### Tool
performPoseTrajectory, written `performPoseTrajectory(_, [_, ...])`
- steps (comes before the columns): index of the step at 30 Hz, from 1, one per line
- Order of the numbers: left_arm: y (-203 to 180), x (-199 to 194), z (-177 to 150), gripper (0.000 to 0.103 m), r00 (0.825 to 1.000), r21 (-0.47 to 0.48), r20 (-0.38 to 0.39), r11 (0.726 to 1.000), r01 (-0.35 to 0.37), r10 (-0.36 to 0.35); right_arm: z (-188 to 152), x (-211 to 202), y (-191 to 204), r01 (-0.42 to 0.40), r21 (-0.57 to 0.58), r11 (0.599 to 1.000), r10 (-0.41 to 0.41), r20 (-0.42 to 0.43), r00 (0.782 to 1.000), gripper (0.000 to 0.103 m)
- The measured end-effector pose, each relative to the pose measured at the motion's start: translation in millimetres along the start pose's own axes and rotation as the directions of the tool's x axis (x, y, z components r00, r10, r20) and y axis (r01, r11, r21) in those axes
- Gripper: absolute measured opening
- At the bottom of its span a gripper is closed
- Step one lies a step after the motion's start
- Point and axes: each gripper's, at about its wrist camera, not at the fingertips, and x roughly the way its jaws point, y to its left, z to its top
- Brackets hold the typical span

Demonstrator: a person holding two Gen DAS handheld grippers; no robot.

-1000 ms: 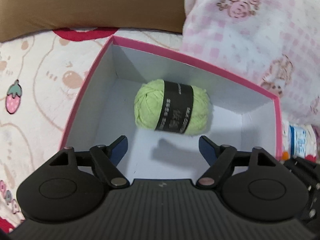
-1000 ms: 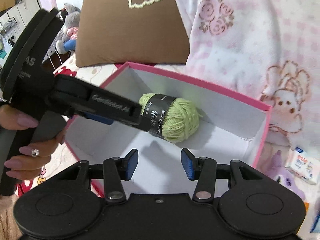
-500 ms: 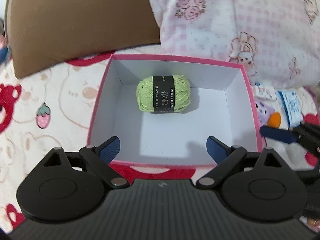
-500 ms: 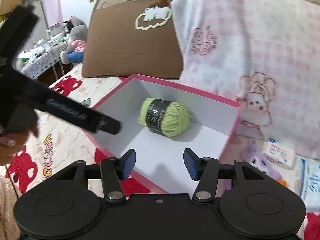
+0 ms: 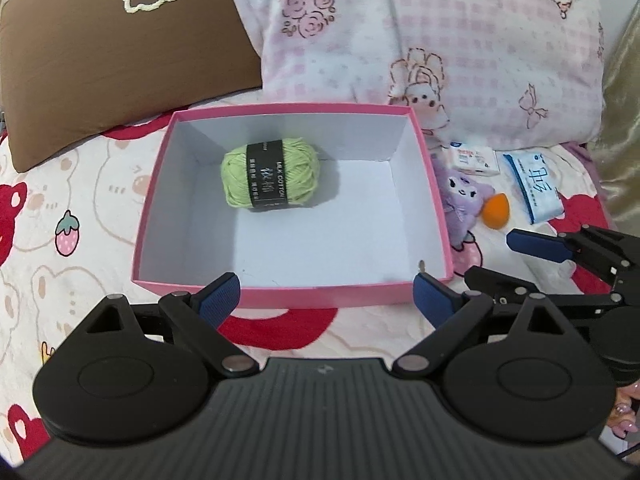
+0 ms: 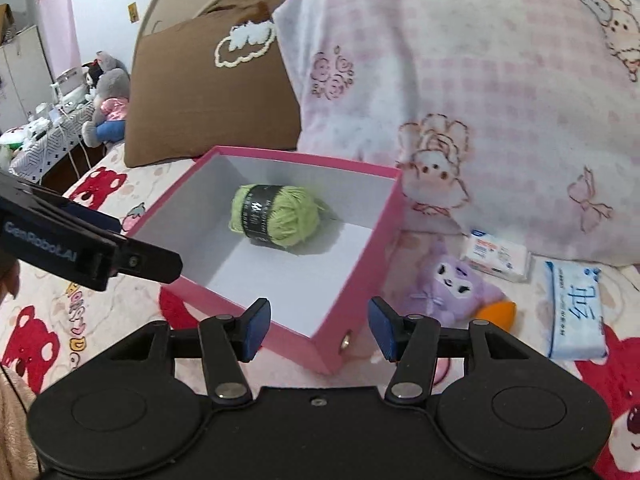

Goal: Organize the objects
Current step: 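Withdraw the left tool from the box toward the clear swab box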

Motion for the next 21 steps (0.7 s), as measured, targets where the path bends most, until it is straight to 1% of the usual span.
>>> performPoseTrajectory(4, [-7.4, -1.4, -4.2, 0.094, 1.000, 0.008, -0.011, 1.000, -0.012, 0.012, -5.2, -2.6, 0.6, 0.021, -0.003, 1.000, -0.021, 0.011, 1.000, 0.060])
performPoseTrajectory(8, [-11.7, -4.2, -8.6, 0.094, 1.000, 0.010, -0.013, 1.000, -0.024, 0.024, -9.7, -6.7, 3.7, 0.059, -0.043, 0.997, -0.058, 0.016, 0.998, 0.060])
performPoseTrajectory(11, [-15.3, -6.4, -10.1, 0.094, 0.999, 0.001, -0.015, 1.000, -0.030, 0.030, -13.3, -14.8, 0.4, 0.049, -0.043, 0.998, -0.048, 0.025, 0.999, 0.062])
performPoseTrajectory(15, [-24.2, -10.2, -13.1, 0.094, 1.000, 0.022, -0.008, 0.999, -0.028, 0.028, -20.7, -30.7, -3.9, 0.037, -0.050, 0.998, -0.035, 0.042, 0.999, 0.062])
performPoseTrajectory(18, [-34.9, -15.5, -16.0, 0.094, 1.000, 0.049, -0.001, 0.999, -0.022, 0.022, -25.8, -45.3, -5.7, 0.028, -0.068, 0.997, -0.025, 0.039, 0.999, 0.063])
performPoseTrajectory(21, [-44.4, -23.0, -18.9, 0.094, 1.000, 0.055, -0.002, 0.998, -0.001, 0.002, -29.3, -64.0, -8.3, 0.011, -0.089, 0.996, -0.008, 0.041, 0.999, 0.064])
